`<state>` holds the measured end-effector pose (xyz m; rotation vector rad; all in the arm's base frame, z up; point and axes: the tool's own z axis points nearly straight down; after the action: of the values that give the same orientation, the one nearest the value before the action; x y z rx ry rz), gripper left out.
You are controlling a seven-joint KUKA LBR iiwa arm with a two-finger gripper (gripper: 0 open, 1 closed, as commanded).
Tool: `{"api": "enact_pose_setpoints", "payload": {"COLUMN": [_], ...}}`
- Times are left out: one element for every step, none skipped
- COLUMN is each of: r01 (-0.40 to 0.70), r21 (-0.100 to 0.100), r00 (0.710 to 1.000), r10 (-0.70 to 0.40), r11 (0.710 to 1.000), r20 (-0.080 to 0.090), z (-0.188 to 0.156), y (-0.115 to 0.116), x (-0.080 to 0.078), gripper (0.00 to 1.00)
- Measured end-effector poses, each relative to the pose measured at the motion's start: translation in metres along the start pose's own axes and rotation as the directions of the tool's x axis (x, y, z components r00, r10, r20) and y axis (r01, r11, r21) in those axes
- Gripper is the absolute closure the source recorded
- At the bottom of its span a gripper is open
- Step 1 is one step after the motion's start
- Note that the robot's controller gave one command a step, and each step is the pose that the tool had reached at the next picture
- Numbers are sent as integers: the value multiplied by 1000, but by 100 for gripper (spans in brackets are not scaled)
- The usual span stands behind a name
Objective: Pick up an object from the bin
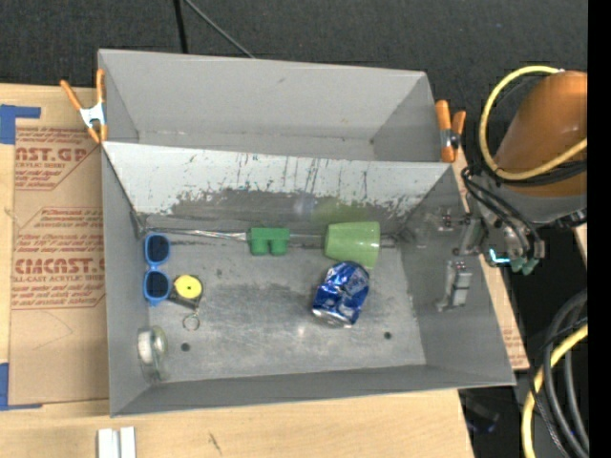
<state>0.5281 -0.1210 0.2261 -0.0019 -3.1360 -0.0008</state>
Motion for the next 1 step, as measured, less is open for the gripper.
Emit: {"api": "enact_pose_setpoints", "payload": {"r01": [-376], "r21": [-2], "r00": [927], "r10": [376], "r11": [927], "r20": [2], "z": [100], "y": [71], "x": [2], "gripper": [0]}}
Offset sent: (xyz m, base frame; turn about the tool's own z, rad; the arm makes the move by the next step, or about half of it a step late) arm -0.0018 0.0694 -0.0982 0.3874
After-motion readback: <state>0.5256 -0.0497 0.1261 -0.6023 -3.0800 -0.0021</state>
